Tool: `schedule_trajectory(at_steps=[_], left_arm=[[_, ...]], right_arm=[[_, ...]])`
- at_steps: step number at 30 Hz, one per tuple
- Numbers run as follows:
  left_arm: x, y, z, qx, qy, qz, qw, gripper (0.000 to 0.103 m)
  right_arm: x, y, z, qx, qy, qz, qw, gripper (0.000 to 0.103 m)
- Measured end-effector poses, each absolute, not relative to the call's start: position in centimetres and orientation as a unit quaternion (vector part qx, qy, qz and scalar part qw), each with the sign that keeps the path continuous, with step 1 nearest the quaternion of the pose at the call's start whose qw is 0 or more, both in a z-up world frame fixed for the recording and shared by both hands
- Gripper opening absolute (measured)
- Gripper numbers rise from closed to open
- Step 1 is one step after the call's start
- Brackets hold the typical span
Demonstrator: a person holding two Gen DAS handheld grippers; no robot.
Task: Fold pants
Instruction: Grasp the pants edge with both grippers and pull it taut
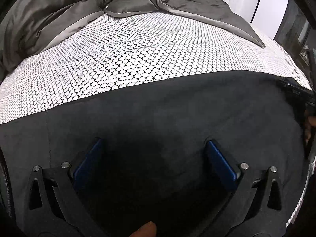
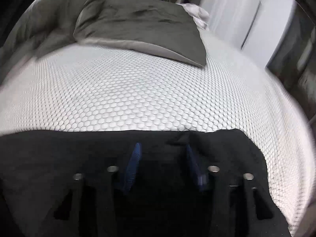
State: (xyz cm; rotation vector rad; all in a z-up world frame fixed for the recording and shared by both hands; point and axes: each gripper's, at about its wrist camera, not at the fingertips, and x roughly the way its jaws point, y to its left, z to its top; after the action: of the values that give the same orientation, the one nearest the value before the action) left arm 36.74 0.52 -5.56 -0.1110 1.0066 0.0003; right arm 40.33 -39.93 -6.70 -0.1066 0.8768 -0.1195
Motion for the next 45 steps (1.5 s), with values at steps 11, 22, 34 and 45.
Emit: schedule_trajectory(at_steps=[11,22,34,45], left_arm=[[32.3,-6.6,-2.7,-0.033,0.477,-0.139,0.867,0.102],[27.5,1.7,-3.3,0.007,0.491,-0.005,0.871,0.102],[21.9,4.9,-3.2,0.002,0.473,0.005,0.881,0.102],[17.2,16.0,-2.4,-0.049,0.461,0.034,0.885,0.047]], right_arm=[[30.1,-28.1,-4.4,-0.142,0.403,0.11,0.897,0.091],[26.6,-39.2,-7.2,-0.162,0.421,-0.158,0.878,0.094],[18.6,-21.4,-4.3,-0.226,0.359,0.139,0.895,0.095],[19.1,-20.7,-7.8,-0.252,0.409,0.149,0.864,0.098]])
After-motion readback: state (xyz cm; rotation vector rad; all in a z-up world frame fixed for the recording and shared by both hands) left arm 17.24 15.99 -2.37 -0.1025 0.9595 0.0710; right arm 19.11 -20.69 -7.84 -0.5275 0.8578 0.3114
